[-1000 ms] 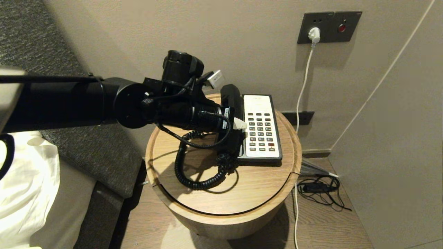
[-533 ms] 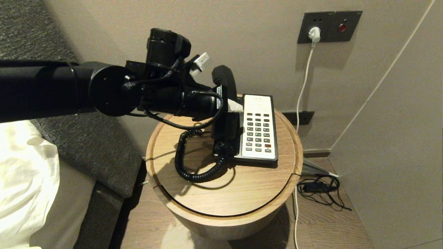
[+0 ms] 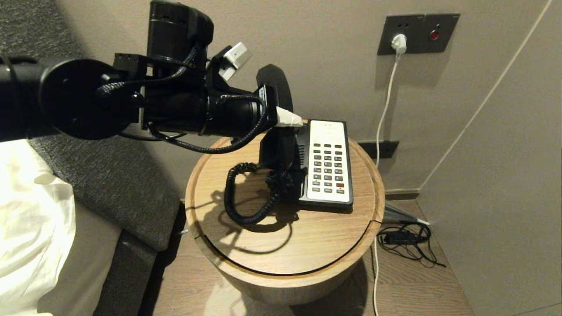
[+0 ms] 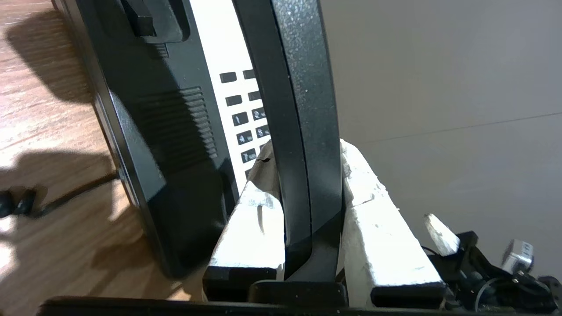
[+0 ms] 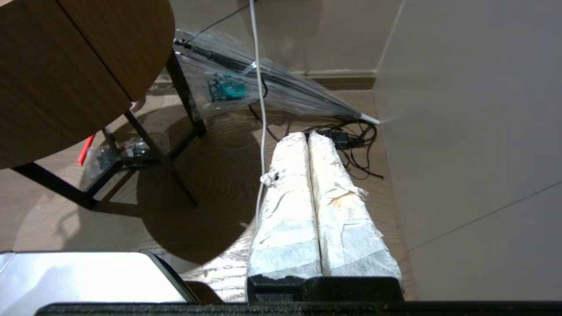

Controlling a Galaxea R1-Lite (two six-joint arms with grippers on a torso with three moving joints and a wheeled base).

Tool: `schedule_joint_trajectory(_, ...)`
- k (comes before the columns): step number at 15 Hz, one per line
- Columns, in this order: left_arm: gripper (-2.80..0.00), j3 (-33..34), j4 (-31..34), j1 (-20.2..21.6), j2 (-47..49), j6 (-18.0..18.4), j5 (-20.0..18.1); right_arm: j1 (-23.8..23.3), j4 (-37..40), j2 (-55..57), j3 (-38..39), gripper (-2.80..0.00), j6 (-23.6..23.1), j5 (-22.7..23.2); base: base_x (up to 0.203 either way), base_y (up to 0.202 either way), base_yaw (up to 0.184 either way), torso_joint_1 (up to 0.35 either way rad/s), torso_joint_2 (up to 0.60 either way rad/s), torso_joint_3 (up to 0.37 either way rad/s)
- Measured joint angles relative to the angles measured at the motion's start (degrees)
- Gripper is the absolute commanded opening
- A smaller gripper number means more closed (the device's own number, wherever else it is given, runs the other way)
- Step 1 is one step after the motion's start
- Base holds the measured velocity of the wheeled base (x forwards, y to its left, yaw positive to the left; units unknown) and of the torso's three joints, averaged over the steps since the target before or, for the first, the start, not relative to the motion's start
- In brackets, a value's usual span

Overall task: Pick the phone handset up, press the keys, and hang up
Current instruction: Dial the number

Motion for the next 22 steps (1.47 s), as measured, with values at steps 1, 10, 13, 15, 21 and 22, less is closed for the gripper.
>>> schedule_joint_trajectory(1,-2.8,0.7,-0.04,0.04,-0.73,0.03,0.13,0.0,-0.05,0.0,0.0,-2.8,-0.91,0.36,0.0,0.0,0.0,0.0,0.0,0.0)
schedule_joint_trajectory(10,-2.8,5.21,-0.15,0.13,-4.09,-0.11,0.6,0.0,2.24,0.18,-4.97,-2.8,0.49,2.51,0.0,0.0,0.0,0.0,0.0,0.0)
schedule_joint_trajectory(13,-2.8,5.17,-0.18,0.09,-4.14,-0.14,0.57,-0.02,12.53,4.1,-23.65,-2.8,6.34,6.88,0.0,0.0,0.0,0.0,0.0,0.0)
schedule_joint_trajectory(15,-2.8,5.08,-0.22,0.11,-4.23,-0.14,0.54,0.0,19.11,11.68,-37.7,-2.8,11.9,11.53,0.0,0.0,0.0,0.0,0.0,0.0)
schedule_joint_trajectory(21,-2.8,5.0,-0.19,0.61,-5.19,-0.22,0.59,1.0,28.73,42.83,-66.5,-2.8,21.12,22.69,0.0,0.0,0.0,0.0,0.0,0.0)
schedule_joint_trajectory(22,-2.8,4.91,-0.19,0.63,-5.27,-0.14,0.38,2.5,30.04,48.01,-69.97,-2.8,21.75,23.5,0.0,0.0,0.0,0.0,0.0,0.0)
